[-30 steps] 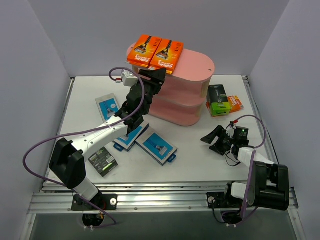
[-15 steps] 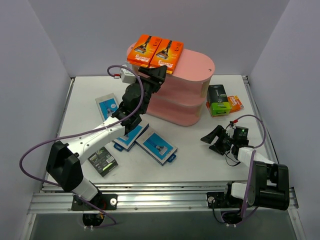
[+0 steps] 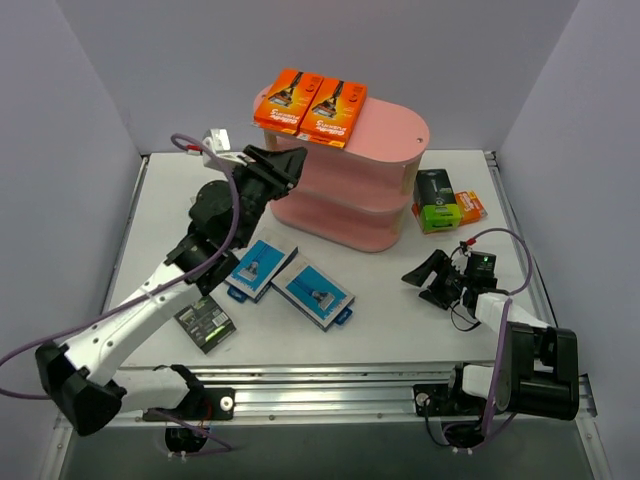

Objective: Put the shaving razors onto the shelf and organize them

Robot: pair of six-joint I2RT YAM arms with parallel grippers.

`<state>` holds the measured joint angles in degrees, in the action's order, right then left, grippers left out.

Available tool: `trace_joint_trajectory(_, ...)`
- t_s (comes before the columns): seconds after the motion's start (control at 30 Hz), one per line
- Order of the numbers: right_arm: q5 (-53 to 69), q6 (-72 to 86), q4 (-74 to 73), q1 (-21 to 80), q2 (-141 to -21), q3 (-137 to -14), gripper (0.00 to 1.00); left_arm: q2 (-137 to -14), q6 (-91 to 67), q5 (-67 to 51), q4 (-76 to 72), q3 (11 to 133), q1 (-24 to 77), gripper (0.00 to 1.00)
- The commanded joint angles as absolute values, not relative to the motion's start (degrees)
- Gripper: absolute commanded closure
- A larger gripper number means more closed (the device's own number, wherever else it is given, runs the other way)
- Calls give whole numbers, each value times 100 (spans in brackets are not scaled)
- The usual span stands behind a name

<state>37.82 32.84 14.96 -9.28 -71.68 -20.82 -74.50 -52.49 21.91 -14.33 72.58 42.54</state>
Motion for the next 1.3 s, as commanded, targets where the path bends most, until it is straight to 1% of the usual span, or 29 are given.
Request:
trace_joint_trajectory(0.0,3411,3129,1020,-905,-7111,-2241,27,-6394,-3992,2100,-469,6963,4219,52)
trace_joint_trajectory(0.03,3375,3120,976,-905,-7084,-2259,28,-6198,-3851,2109,-370,6839,4210,58)
trace_joint_trajectory(0.07,3288,3129,941,-905,-7040,-2267,32,-6022,-3623,2118,-82,6733,4210,63)
trace_joint_trajectory(0.1,3209,3138,862,-905,-6944,-2285,34,-5699,-3560,2188,95,6567,4210,72)
trace_joint_trajectory(0.13,3147,3164,844,-905,-6891,-2303,37,-5556,-3525,2171,323,6487,4210,76)
trace_joint_trajectory(0.17,3042,3216,818,-897,-6812,-2303,42,-5433,-3350,2145,508,6399,4184,81)
trace_joint_trajectory(0.2,2971,3234,748,-888,-6655,-2320,45,-5197,-3270,2023,571,6242,4184,90)
trace_joint_trajectory(0.27,2691,3295,616,-888,-6470,-2478,50,-5019,-3043,1864,728,6100,4166,93)
trace_joint_trajectory(0.4,2147,3375,343,-888,-6127,-2917,54,-4746,-2813,1495,1098,5941,4079,94)
trace_joint_trajectory(0.43,2049,3384,343,-879,-6143,-3083,55,-4720,-2752,1181,1160,5907,4009,87)
trace_joint_trajectory(0.47,1935,3401,360,-879,-6196,-3155,55,-4702,-2734,986,1195,5863,3938,74)
trace_joint_trajectory(0.5,1699,3471,386,-879,-6240,-3225,55,-4659,-2742,802,1195,5819,3790,58)
trace_joint_trajectory(0.53,1601,3515,439,-879,-6284,-3286,55,-4641,-2742,591,1161,5757,3701,50)
trace_joint_trajectory(0.57,1495,3559,500,-888,-6310,-3435,54,-4623,-2742,189,1117,5644,3604,45)
trace_joint_trajectory(0.63,1189,3656,676,-888,-6494,-3620,52,-4588,-2768,-8,1151,5529,3298,25)
trace_joint_trajectory(0.67,1108,3665,720,-888,-6573,-3725,48,-4570,-2821,-226,1212,5407,3192,2)
trace_joint_trajectory(0.7,1012,3656,747,-888,-6783,-4005,46,-4509,-2847,-429,1213,5327,3095,6)
trace_joint_trajectory(0.83,555,3481,616,-984,-7347,-4806,39,-4333,-3041,-948,1091,4888,2524,6)
trace_joint_trajectory(0.93,405,3437,606,-1063,-7742,-5334,36,-4210,-2875,-975,1064,4650,2505,5)
trace_joint_trajectory(0.97,326,3410,633,-1081,-7969,-5457,34,-4193,-2683,-984,1029,4606,2496,3)
trace_joint_trajectory(1.0,299,3401,633,-1090,-8111,-5589,34,-4149,-2594,-993,1020,4553,2513,5)
trace_joint_trajectory(1.1,281,3349,615,-1151,-8681,-6186,33,-4175,-2128,-827,1238,4588,2583,6)
trace_joint_trajectory(1.17,281,3322,589,-1204,-8955,-6608,32,-4184,-1760,-379,1501,4676,2663,3)
trace_joint_trajectory(1.27,229,3322,606,-1309,-9578,-7125,32,-4210,-1416,173,1634,4676,2830,3)
